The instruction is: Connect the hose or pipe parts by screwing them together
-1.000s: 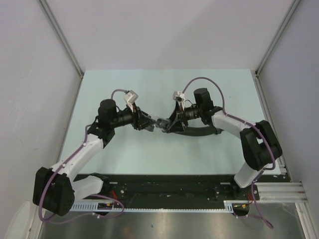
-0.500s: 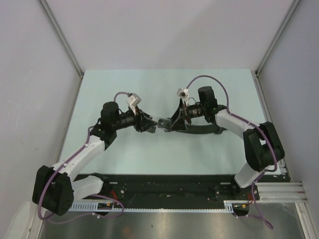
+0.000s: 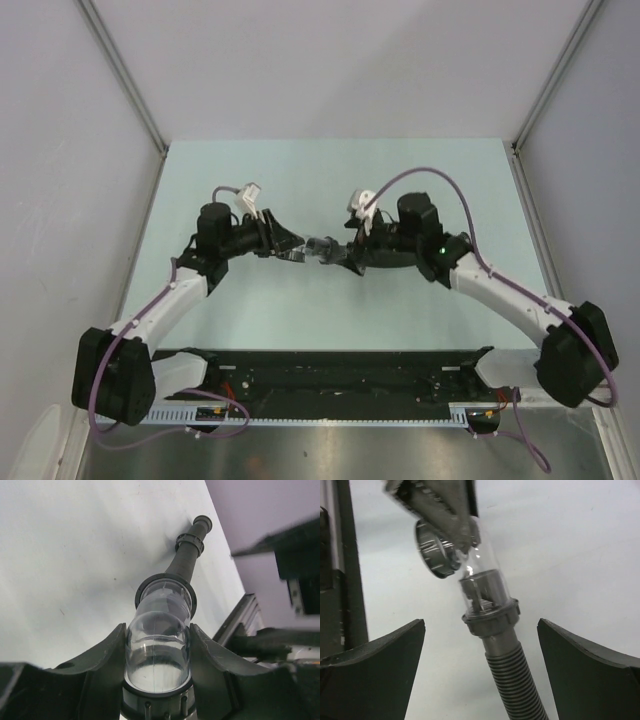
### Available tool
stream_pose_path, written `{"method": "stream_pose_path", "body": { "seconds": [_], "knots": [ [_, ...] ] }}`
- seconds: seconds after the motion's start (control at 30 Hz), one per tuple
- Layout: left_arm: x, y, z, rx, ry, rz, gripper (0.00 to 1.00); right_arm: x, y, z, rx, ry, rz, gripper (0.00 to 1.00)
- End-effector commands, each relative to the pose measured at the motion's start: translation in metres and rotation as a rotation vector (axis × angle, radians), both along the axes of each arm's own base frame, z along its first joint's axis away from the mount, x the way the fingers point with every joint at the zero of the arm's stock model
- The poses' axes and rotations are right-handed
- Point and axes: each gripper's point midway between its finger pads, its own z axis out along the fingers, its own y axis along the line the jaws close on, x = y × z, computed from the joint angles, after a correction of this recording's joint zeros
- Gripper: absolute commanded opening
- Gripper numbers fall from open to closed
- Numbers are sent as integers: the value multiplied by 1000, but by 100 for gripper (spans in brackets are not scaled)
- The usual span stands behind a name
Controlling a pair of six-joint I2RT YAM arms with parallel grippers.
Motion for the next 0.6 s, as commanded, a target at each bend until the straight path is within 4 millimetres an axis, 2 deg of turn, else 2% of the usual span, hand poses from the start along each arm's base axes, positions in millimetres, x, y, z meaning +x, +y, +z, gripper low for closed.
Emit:
{"method": "stream_pose_path", "body": {
  "seconds": [0.0,0.03,0.07,0.1,0.2,0.27,0.37,0.47,0.5,0.57],
  "knots": [
    [-1,-6,22,-162,205,43,0,8,-2,31,21,-433,-146,100],
    [0,-4,20,-180,242,56,0,7,-8,14,-18,-479,-169,100],
    [-3,-5,21,-202,276,47,0,1,-7,13,-17,-523,-161,99],
    [-4,-6,20,-232,327,60,0,-7,-3,25,17,-587,-155,100],
    [-6,-4,20,-273,395,81,0,-21,1,8,-47,-654,-137,100],
    [-8,-2,22,-294,417,92,0,-22,1,-8,-122,-691,-150,100],
    [-14,-5,28,-348,490,86,0,-21,3,-23,-188,-726,-175,100],
    [-17,-7,34,-373,518,72,0,-19,9,-23,-189,-758,-186,100],
    [-19,-8,36,-379,524,63,0,-16,10,-16,-171,-777,-211,100],
    [-21,-9,37,-388,539,60,0,-13,14,-20,-180,-792,-212,100]
  ]
}}
